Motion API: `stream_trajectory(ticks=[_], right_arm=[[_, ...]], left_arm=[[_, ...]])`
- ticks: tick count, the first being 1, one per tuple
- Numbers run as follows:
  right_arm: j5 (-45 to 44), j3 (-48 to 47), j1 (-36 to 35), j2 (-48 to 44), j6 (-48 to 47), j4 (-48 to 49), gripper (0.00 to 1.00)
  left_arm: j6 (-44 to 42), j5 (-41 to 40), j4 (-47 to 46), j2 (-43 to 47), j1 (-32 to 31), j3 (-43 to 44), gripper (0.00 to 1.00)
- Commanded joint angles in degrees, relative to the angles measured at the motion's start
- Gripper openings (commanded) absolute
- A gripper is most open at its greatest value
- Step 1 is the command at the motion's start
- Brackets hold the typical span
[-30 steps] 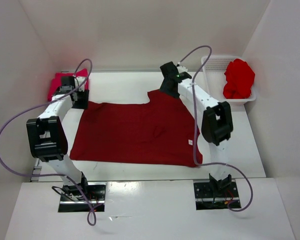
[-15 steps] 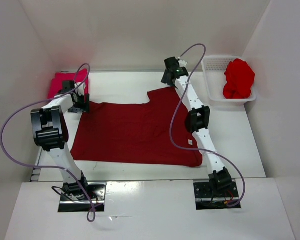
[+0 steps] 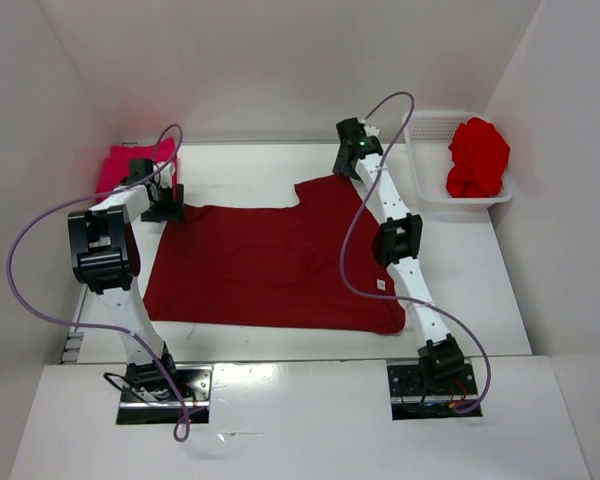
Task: Fold and stack the t-shirts
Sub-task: Grap the side of the flattened tshirt furthest away from the robot with both arms, then fold the other side of the tshirt into a rectangle
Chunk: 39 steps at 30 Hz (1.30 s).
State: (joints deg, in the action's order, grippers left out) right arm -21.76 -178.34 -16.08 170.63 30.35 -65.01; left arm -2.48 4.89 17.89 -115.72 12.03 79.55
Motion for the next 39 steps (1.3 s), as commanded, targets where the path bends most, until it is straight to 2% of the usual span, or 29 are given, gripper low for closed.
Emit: stream_trajectory(ticks=[1, 4, 5, 6, 9, 10, 12, 13, 15, 19, 25, 29, 34, 39], right_arm=[[3.13, -0.52, -2.99, 3.13, -1.61, -2.31, 0.79], [5.05, 0.10, -4.40, 3.74, -2.14, -1.78, 0.67], [5.58, -0.51, -4.40, 4.27, -2.14, -1.78, 0.60], [5.59, -0.52, -4.40, 4.28, -2.14, -1.78, 0.43], [6.38, -1.22, -5.02, 4.80, -2.14, -1.78, 0.16], [5.77, -1.22, -5.02, 4.80, -2.14, -2.39, 0.02], [4.28, -1.22, -5.02, 4.28, -2.14, -2.92, 0.00], [3.75, -1.22, -5.02, 2.80, -2.14, -2.93, 0.00], [2.95, -1.22, -4.49, 1.21, -1.00, -3.54, 0.00], [2.16, -1.22, -2.83, -4.24, -0.38, -6.79, 0.00], [-0.12, -1.22, -4.22, -16.19, 0.15, -8.38, 0.00], [-1.80, 1.14, -4.23, -24.88, 0.68, -9.25, 0.00], [-4.25, 14.75, -4.75, -36.32, 0.68, -9.25, 0.00], [-9.96, 34.70, -9.39, -45.36, 1.47, -9.25, 0.00]], left_arm=[[1.69, 2.06, -0.40, -2.84, -0.69, 1.84, 0.79], [1.69, 0.93, 0.13, -3.37, -1.31, 1.84, 0.79], [1.69, 0.92, 0.13, -3.37, -1.31, 1.84, 0.79], [1.69, 0.92, -0.48, -3.89, -1.31, 1.84, 0.75], [1.16, 0.92, -0.49, -4.51, -1.31, 1.84, 0.54], [1.16, 0.92, 0.12, -4.51, -1.31, 1.84, 0.38], [0.64, 2.49, 0.13, -3.99, -1.31, 1.84, 0.21], [0.64, 2.50, 0.13, -3.99, -1.31, 1.84, 0.08], [0.11, 2.50, 0.13, -2.50, -1.31, 1.84, 0.00], [-1.12, 3.72, 0.13, 1.72, -1.31, 0.27, 0.00], [-6.12, 4.34, -1.63, 11.83, -1.31, -5.10, 0.00], [-7.36, 6.62, 1.88, 14.20, -0.61, -4.58, 0.00], [-9.12, 12.76, 3.81, 16.22, -0.61, -5.81, 0.00], [-11.58, 12.96, 1.98, 18.07, -0.61, -10.45, 0.02]])
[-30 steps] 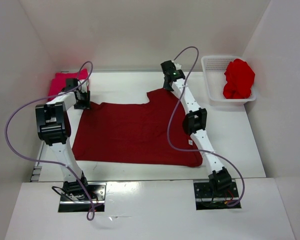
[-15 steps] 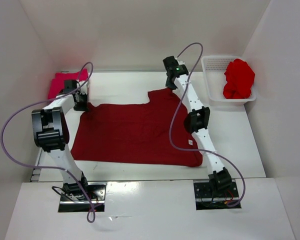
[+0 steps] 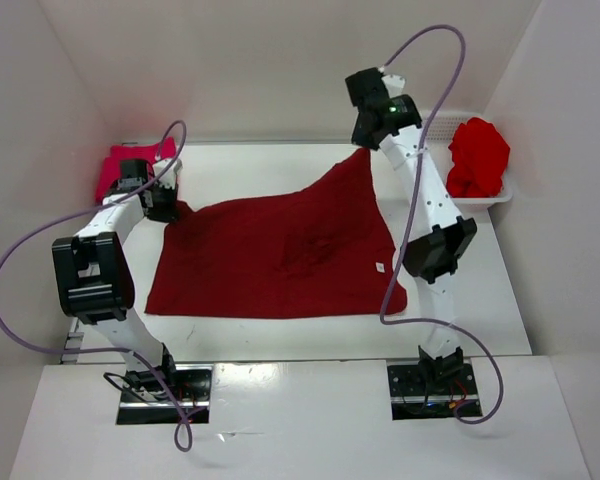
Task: Fold and stack the t-shirts
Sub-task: Fold the other side of the tshirt into a rectangle
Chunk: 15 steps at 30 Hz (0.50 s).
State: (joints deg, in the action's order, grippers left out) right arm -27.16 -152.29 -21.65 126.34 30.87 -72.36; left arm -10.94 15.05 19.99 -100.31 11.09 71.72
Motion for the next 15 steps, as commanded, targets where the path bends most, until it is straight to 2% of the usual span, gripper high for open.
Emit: stream_trajectory(ticks=[1, 3, 4, 7, 10, 15], right_arm=[[-5.62, 11.98, -4.71, -2.75, 1.73, -0.69, 0.00], [-4.58, 26.46, -6.20, -7.40, 1.73, 4.30, 0.00], [-0.66, 38.96, -6.73, -13.69, 1.73, 12.60, 0.00], [6.30, 58.25, -6.22, -23.38, 4.19, 24.85, 0.00], [7.73, 67.09, -6.21, -27.28, 4.72, 29.80, 0.00], [7.12, 74.93, -5.34, -33.00, 6.47, 32.45, 0.00]], left_arm=[[-3.73, 2.79, -0.91, 2.67, 0.33, -3.51, 0.03], [-5.93, 4.02, -0.92, 3.46, 0.33, -5.01, 0.05], [-6.63, 4.72, -0.92, 4.15, 0.33, -6.41, 0.05], [-9.09, 5.25, -1.71, 5.83, 0.33, -7.83, 0.05], [-10.94, 5.78, -1.71, 7.24, 1.12, -8.71, 0.05], [-12.61, 6.57, -1.71, 12.05, 2.53, -9.23, 0.05]])
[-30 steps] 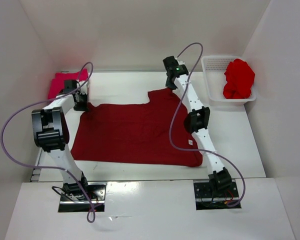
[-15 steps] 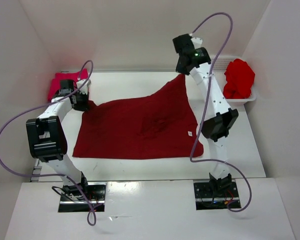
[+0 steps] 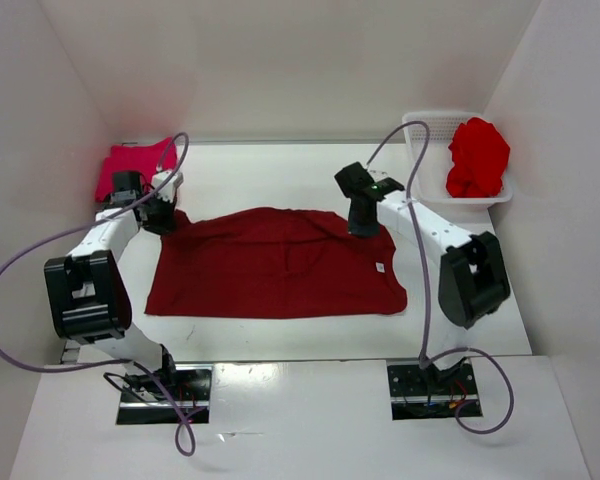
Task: Fold and stack the t-shirts
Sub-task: Fold the other side of the tshirt into a rectangle
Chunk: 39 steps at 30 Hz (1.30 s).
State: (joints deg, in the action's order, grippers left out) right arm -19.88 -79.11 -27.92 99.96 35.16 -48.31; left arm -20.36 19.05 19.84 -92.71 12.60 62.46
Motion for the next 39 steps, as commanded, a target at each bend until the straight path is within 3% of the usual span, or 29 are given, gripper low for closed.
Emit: stream_trajectory(ticks=[1, 10, 20, 27, 29, 32, 34, 39], right_arm=[[-0.16, 4.46, 1.46, -7.58, 2.20, 9.02, 0.00], [-0.78, 16.52, 3.75, -13.91, 4.30, 9.82, 0.00], [1.60, 22.25, 8.41, -23.23, 3.43, 9.65, 0.00], [8.01, 23.04, 8.41, -20.43, 2.64, 10.26, 0.00], [8.54, 22.34, 8.41, -16.75, 2.11, 8.59, 0.00], [9.07, 20.49, 7.27, -14.36, 2.11, 5.96, 0.32], [9.07, 19.26, 7.27, -14.26, 2.11, 4.47, 0.65], [9.68, 18.73, 7.27, -19.10, 0.88, 5.24, 0.70]], left_arm=[[-3.98, 2.57, -1.55, 5.42, 1.54, 0.03, 0.05], [-10.67, -0.93, 0.56, 13.69, 1.55, -10.94, 0.05], [-10.67, -0.33, 2.04, 18.61, 2.17, -12.79, 0.06], [-14.79, 3.28, 6.43, 19.14, 1.56, -17.45, 0.16], [-16.37, 3.98, 8.45, 19.14, 0.68, -18.07, 0.26], [-19.53, 4.51, 12.59, 19.14, 0.14, -18.07, 0.35], [-21.56, 3.11, 15.05, 19.14, 0.14, -17.29, 0.40], [-25.25, 5.64, 19.71, 19.76, 3.65, -13.42, 0.53]])
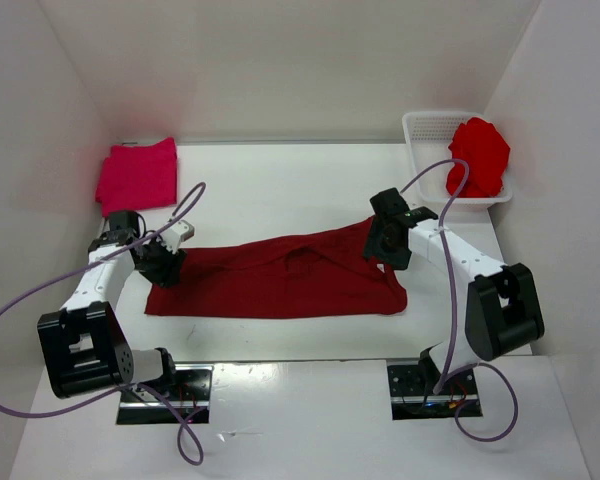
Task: Fold and stack the t-shirts
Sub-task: Fold the other side of the tshirt into a rectangle
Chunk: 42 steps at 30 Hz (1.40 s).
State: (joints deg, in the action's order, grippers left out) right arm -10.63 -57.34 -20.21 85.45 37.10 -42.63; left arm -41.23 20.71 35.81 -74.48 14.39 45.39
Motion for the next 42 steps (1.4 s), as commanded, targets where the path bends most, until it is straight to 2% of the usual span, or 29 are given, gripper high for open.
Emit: stream_trajectory(ticks=[1, 2, 3, 7, 12, 13, 14, 17, 18, 21, 27, 32, 37, 42], right_arm=[[1.31, -3.04, -0.45, -5.20, -1.07, 0.09, 0.70], [1.32, -3.04, -0.45, -5.21, -1.07, 0.61, 0.70], [1.84, -3.04, -0.45, -5.73, -1.07, 1.14, 0.70], [0.71, -2.51, -0.45, -3.10, -1.59, 0.63, 0.70], [0.17, -2.51, -0.97, 0.15, -1.59, 1.14, 0.72], [0.17, -2.51, -1.50, 0.68, -1.59, 1.15, 0.72], [0.17, -2.51, -1.50, 0.68, -2.12, 1.84, 0.72], [0.17, -4.26, -3.95, 3.75, -4.14, 2.38, 0.72], [0.17, -6.10, -5.01, 4.72, -4.93, 2.99, 0.72], [-1.75, -10.75, -9.93, 10.16, -6.60, 2.38, 0.72], [-1.76, -16.30, -11.26, 16.06, -10.28, 6.68, 0.73], [2.18, -22.01, -11.26, 20.80, -13.11, 10.11, 0.83], [5.79, -23.78, -10.20, 21.86, -13.11, 15.03, 0.83], [5.80, -26.86, -8.89, 26.69, -12.58, 13.10, 0.83]], left_arm=[[-4.38, 4.68, 3.74, 1.53, 1.87, 4.18, 0.58], [-4.38, 5.21, 3.74, 1.01, 1.87, 4.18, 0.65], [-3.69, 5.22, 2.43, -0.13, 1.08, 4.18, 0.66], [-2.71, 3.11, 0.49, -4.61, -0.33, 4.18, 0.67], [-4.21, 3.11, 4.44, -11.30, -0.86, 5.59, 0.66], [-4.21, 2.41, 4.44, -11.30, -0.86, 5.59, 0.63], [-4.21, 1.62, 4.44, -12.00, -0.86, 5.07, 0.49], [-3.06, 1.61, 3.65, -12.62, -1.38, 4.45, 0.26], [-2.37, 1.61, 3.13, -12.62, -1.38, 4.45, 0.13], [-0.43, 1.61, 3.12, -12.62, -1.38, 5.67, 0.04], [3.79, 1.01, 1.37, -10.42, -1.38, 9.89, 0.03], [7.83, -0.14, -1.62, -8.67, -1.38, 11.74, 0.03], [11.88, -1.29, -5.93, -8.67, -1.38, 14.11, 0.03], [12.40, -1.29, -6.63, -9.28, -1.38, 15.35, 0.03]])
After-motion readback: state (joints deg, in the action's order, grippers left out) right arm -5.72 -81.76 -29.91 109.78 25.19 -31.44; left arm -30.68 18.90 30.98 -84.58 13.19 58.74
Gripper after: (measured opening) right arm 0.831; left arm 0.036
